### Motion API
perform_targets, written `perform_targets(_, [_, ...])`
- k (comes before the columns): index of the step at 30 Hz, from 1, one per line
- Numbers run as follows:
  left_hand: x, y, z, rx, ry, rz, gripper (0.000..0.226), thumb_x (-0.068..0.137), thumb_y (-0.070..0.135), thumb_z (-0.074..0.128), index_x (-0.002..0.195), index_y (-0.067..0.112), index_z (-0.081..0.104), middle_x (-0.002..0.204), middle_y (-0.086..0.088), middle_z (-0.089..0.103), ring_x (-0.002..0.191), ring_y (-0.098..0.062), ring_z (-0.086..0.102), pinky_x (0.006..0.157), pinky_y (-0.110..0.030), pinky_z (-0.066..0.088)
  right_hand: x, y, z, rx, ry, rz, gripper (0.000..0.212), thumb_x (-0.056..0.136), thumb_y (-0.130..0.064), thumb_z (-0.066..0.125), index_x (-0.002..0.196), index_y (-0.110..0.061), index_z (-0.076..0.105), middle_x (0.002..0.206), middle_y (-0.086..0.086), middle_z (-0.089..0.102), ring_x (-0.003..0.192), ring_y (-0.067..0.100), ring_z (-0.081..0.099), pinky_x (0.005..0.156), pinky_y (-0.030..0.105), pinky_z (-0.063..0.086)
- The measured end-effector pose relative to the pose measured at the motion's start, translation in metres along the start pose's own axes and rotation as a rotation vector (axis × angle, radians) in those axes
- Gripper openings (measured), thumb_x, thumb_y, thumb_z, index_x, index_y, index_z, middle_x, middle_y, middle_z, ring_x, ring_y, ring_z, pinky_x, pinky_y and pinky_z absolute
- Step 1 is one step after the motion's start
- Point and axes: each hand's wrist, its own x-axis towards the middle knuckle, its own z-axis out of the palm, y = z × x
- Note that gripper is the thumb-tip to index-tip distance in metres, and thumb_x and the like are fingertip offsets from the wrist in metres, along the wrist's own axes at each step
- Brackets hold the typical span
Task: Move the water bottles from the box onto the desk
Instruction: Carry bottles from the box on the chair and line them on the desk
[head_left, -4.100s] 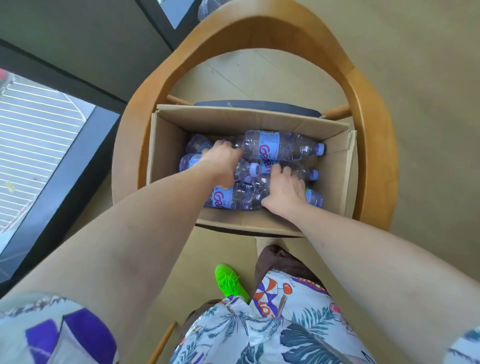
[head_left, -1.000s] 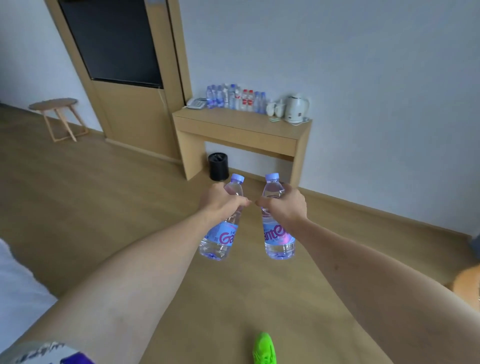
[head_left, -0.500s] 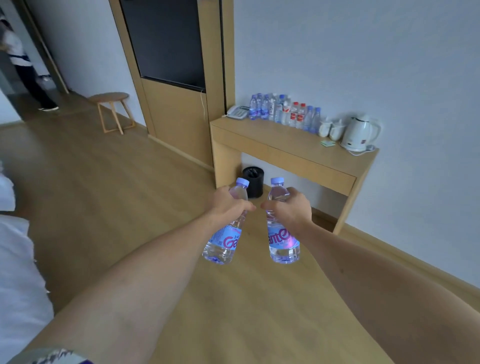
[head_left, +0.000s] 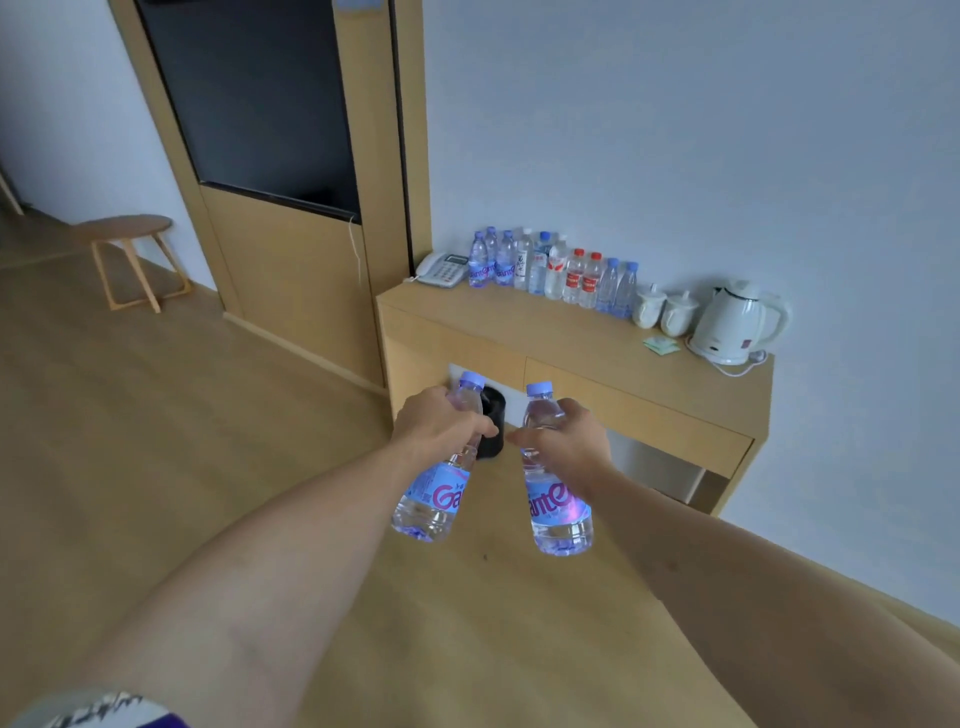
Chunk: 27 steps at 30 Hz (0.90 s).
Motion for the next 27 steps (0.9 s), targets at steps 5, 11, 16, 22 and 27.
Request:
perform_targets(5, [0.092, 0.025, -0.017, 0.018, -0.024, 0.058, 0.053, 0.049, 0.051, 0.082, 0.091, 0.023, 0.067, 0.086, 0.007, 0.074, 0.073, -0.014, 0.071, 0.062, -0.029, 0.053, 0.080, -0.026, 0.026, 0.031, 0.048, 0.018, 0.057, 0.051, -0.051, 0.085, 0.094, -0.025, 0.060, 0.090, -0.003, 0.072, 0.078, 0.022, 0.072, 0.074, 0.044, 0.063])
perform_targets(11, [0.195, 0.019, -0.006, 0.037, -0.096, 0.021, 0.056, 0.048, 0.051, 0.083, 0.093, 0.022, 0.067, 0.085, 0.007, 0.073, 0.071, -0.013, 0.071, 0.058, -0.026, 0.048, 0.176, -0.018, 0.052, 0.032, 0.038, 0.089, 0.052, 0.055, -0.050, 0.086, 0.092, -0.026, 0.060, 0.091, 0.000, 0.074, 0.078, 0.024, 0.073, 0.076, 0.045, 0.063])
perform_targets(16, [0.300, 0.024, 0.004, 0.087, -0.070, -0.010, 0.052, 0.049, 0.049, 0.084, 0.089, 0.022, 0.065, 0.063, 0.013, 0.071, 0.052, -0.003, 0.066, 0.049, -0.021, 0.043, 0.282, -0.008, 0.066, 0.116, 0.040, 0.117, 0.057, 0.052, -0.057, 0.085, 0.090, -0.022, 0.062, 0.088, 0.002, 0.074, 0.080, 0.026, 0.074, 0.082, 0.049, 0.062])
perform_targets(22, [0.422, 0.064, 0.011, 0.178, -0.068, -0.046, 0.052, 0.046, 0.051, 0.086, 0.084, 0.022, 0.067, 0.074, 0.007, 0.072, 0.067, -0.012, 0.070, 0.057, -0.027, 0.049, 0.417, -0.021, 0.067, 0.188, -0.007, 0.166, 0.054, 0.055, -0.052, 0.090, 0.091, -0.020, 0.064, 0.081, 0.002, 0.075, 0.068, 0.022, 0.075, 0.074, 0.043, 0.063])
perform_targets(27, [0.511, 0.087, 0.016, 0.119, -0.040, -0.066, 0.063, 0.051, 0.058, 0.087, 0.094, 0.018, 0.065, 0.090, 0.002, 0.074, 0.078, -0.018, 0.072, 0.069, -0.034, 0.058, 0.508, -0.039, 0.068, 0.147, -0.027, 0.170, 0.056, 0.055, -0.055, 0.090, 0.093, -0.025, 0.063, 0.085, -0.001, 0.076, 0.069, 0.021, 0.076, 0.073, 0.041, 0.064])
